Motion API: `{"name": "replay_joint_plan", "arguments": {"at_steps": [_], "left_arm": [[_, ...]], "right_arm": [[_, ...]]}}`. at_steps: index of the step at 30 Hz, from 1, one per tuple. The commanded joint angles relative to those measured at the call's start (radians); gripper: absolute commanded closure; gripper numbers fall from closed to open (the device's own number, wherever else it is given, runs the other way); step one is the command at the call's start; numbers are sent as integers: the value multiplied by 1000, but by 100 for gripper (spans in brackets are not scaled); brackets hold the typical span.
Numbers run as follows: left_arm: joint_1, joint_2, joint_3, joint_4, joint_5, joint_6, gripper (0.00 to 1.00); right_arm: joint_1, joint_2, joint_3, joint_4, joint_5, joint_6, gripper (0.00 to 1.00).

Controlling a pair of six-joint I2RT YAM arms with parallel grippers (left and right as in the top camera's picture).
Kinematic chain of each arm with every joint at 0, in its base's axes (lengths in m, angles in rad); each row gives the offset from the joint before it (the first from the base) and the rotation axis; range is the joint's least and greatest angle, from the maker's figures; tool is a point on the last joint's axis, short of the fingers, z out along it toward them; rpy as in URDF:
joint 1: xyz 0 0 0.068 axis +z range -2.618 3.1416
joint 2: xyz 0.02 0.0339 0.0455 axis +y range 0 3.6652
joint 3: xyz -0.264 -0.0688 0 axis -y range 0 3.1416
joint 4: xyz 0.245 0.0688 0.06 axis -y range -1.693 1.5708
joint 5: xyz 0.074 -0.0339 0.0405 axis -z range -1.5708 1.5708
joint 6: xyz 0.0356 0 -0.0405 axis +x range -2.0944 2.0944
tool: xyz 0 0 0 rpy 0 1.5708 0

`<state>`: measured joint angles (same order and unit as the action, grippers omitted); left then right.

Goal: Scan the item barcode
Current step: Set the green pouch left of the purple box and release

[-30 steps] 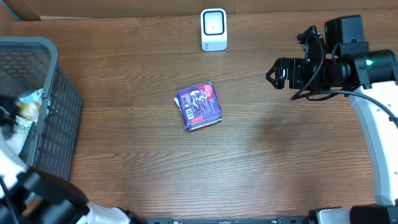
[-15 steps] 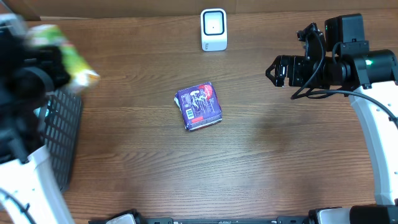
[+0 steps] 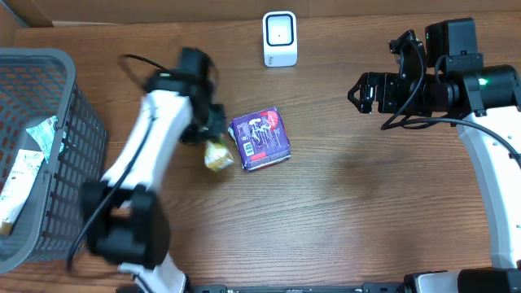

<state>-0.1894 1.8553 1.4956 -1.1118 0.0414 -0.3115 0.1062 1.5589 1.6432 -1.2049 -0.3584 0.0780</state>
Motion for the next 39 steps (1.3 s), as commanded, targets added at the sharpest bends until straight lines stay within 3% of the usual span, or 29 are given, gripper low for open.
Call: {"name": "replay_joint_plan", "arguments": {"at_steps": [1,6,7,9,10,16,25,30,36,39], "left_arm": [[-48,79,-1,24,-61,-93,96],[-64,151,-1,39,-104,-93,96],[-64,155,-1,37,-104,-89,90],[-63,157,-1,35,-105,-80,62],[-62,156,0,35,-105,-77,58],[-55,150,87,-52,-111,-86,50],[23,40,572,-356,-126,-90,44],[165,-82,807,-467,-193,-89,35],[449,-206,834,-477,-266,-88,13],[623,-212,833,-478,-266,-71,10]], "right_arm": [[1,2,-3,-6,5,-3,0],[1,2,-3,-16,6,-3,0],[1,2,-3,-16,6,-3,0],[1,2,-3,-15,5,-3,0],[1,2,-3,-15,5,-3,0],[1,2,-3,-16,5,-3,0],[1,2,-3,-16,5,-3,0],[1,2,-3,-19,5,-3,0],[1,2,-3,-19,5,-3,0],[1,2,-3,-19,5,-3,0]]}}
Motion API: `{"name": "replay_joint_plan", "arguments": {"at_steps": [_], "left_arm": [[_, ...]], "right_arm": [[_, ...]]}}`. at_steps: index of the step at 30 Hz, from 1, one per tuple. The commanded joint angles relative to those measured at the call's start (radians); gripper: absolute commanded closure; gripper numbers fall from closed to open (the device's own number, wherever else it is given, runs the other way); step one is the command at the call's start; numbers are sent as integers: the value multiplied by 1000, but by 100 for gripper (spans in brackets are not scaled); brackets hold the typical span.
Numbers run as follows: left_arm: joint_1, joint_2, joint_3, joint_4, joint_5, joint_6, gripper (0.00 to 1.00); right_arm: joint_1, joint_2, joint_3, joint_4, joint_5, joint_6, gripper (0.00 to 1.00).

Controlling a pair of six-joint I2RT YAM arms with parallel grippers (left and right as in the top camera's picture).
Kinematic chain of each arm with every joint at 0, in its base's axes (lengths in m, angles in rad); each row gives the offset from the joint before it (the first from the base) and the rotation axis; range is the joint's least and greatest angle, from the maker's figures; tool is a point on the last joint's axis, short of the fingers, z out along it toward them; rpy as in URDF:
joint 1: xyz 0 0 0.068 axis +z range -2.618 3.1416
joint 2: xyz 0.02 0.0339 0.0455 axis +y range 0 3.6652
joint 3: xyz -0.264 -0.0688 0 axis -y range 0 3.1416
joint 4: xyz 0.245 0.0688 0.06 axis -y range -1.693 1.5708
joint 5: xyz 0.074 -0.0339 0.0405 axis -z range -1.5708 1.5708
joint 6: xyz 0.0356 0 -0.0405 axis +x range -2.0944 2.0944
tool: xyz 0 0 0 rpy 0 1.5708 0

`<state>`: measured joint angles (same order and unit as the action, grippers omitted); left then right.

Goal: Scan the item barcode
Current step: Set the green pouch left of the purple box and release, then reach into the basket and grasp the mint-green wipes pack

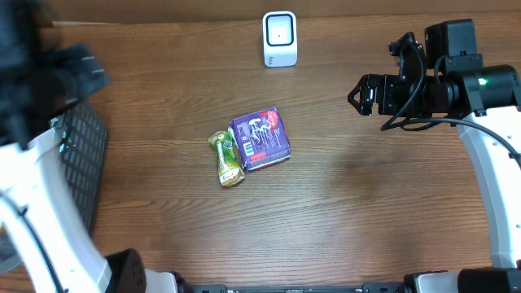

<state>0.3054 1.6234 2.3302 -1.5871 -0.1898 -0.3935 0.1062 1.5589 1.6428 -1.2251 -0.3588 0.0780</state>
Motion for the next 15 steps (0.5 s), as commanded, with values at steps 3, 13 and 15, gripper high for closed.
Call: {"name": "replay_joint_plan", "arguments": {"at_steps": [3,13,15], "left_arm": [[289,48,-5,7,-25,29,5],[481,263,-5,127,205,211,3],[480,325,-5,137,237,250,3]], "right_arm": [[1,2,-3,0,6,-3,0],[1,2,-3,-4,6,-3,0],[1,2,-3,-7,6,-3,0]]}}
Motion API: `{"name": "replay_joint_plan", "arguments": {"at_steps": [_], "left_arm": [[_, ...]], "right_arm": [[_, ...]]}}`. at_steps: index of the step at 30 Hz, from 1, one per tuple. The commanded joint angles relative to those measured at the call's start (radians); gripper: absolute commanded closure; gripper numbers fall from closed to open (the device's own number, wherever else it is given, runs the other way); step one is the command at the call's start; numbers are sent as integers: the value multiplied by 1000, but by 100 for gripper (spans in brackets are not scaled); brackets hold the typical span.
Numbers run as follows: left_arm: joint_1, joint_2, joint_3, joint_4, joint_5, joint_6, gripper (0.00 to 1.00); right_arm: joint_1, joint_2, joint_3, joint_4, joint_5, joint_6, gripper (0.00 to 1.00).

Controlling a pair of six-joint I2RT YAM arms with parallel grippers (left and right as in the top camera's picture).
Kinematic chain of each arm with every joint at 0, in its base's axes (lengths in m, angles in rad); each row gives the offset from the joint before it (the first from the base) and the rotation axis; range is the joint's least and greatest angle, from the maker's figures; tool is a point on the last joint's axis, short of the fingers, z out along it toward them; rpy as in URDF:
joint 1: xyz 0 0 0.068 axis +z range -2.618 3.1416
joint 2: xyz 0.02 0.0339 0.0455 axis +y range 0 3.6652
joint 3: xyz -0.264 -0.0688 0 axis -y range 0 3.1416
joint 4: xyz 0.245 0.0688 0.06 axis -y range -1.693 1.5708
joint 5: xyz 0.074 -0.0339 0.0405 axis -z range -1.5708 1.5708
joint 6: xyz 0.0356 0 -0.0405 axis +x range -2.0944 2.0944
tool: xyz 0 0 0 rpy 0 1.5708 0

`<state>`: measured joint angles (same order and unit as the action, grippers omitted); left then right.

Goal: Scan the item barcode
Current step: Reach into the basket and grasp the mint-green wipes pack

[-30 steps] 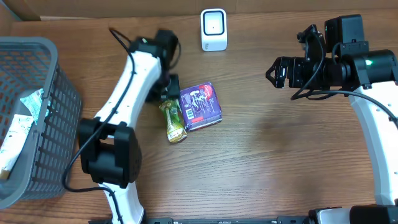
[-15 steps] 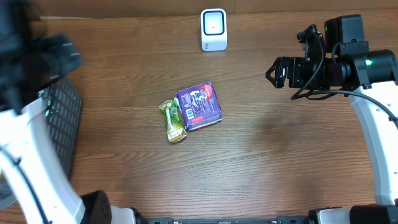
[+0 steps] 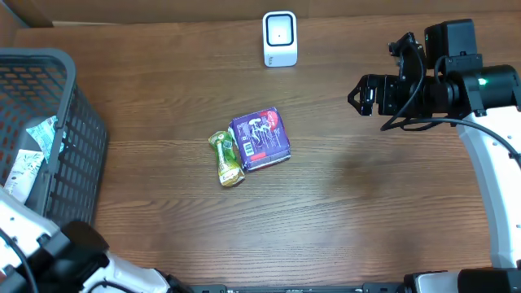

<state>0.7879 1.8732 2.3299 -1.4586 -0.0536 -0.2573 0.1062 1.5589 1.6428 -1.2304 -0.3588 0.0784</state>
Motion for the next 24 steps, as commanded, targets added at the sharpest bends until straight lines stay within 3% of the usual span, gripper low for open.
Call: {"name": "replay_joint_plan", "arguments": {"at_steps": [1,13,24], "left_arm": [[-3,105,-5,10,107,126,3],[-7,392,-5,47,100,139,4],[-64,475,-13,80,86,183,7]], "right_arm": [[1,2,-3,-2,6,-4,0],[1,2,-3,-6,6,-4,0],[1,2,-3,-6,6,-3,0]]}}
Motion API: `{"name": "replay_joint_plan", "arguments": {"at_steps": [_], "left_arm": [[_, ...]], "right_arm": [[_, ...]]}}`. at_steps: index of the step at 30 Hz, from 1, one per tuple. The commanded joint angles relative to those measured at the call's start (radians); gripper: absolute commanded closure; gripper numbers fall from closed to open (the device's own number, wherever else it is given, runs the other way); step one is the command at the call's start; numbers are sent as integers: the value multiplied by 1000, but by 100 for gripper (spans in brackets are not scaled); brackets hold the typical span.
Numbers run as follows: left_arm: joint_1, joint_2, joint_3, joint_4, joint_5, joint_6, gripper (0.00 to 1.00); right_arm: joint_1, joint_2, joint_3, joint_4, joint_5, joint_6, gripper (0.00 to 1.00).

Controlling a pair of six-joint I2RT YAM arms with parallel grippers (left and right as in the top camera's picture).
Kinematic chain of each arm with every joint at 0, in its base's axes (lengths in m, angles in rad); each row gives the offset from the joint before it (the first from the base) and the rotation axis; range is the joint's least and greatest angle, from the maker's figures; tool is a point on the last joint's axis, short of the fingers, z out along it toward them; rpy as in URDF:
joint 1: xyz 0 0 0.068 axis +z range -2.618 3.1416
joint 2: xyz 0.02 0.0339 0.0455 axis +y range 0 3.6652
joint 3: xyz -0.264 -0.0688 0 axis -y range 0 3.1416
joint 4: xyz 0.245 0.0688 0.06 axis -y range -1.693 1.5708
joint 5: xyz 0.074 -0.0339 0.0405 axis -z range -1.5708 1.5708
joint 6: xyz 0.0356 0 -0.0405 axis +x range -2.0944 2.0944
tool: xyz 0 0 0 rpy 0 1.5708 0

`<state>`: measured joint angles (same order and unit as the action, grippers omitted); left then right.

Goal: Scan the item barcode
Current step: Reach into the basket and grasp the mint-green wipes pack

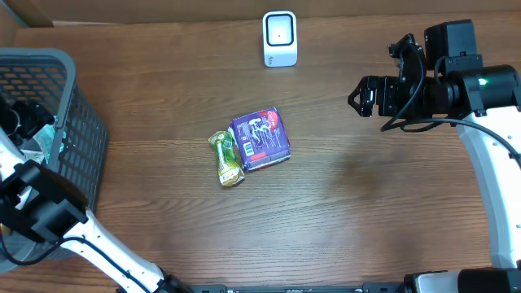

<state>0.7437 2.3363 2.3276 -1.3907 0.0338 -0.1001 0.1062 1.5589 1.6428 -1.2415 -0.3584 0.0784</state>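
Observation:
The white barcode scanner stands at the table's far edge. In the middle lies a purple packet with a small green and yellow packet touching its left side. My left arm reaches up along the left edge, and its gripper is down inside the grey basket; its jaws are hidden among dark parts. My right gripper hangs at the right, pointing left, well away from both packets, with nothing in it.
The basket holds several light-coloured packets behind its mesh wall. The right arm's white link runs down the right edge. Bare wood lies between the packets and the scanner.
The left arm was low in the bottom left corner, below the basket. Now it stretches up the left edge with its gripper inside the basket. Packets, scanner and right arm are unchanged.
At first my left gripper was at the green packet beside the purple one. Then the green packet lay free on the table and the arm was blurred over the basket. After that the arm sat in the bottom left corner, and now its gripper is in the basket.

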Motion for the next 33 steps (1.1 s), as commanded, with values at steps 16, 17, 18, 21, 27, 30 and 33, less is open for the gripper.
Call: {"name": "replay_joint_plan", "arguments": {"at_steps": [16,17,18,21,27,30,33], "left_arm": [[-42,12,-256,175,-71,14,8],[-42,12,-273,198,-71,18,8],[-42,12,-285,214,-72,23,8],[-44,12,-300,241,-79,23,9],[-44,12,-301,249,-79,22,55],[-44,12,-301,239,-78,19,96],[-44,4,-288,227,-65,-7,96]], "right_arm": [[1,2,-3,5,5,-3,0],[1,2,-3,5,5,-3,0],[1,2,-3,5,5,-3,0],[1,2,-3,5,5,-3,0],[2,2,-3,5,5,0,0],[2,2,-3,6,5,0,0],[2,2,-3,8,5,0,0]]}}
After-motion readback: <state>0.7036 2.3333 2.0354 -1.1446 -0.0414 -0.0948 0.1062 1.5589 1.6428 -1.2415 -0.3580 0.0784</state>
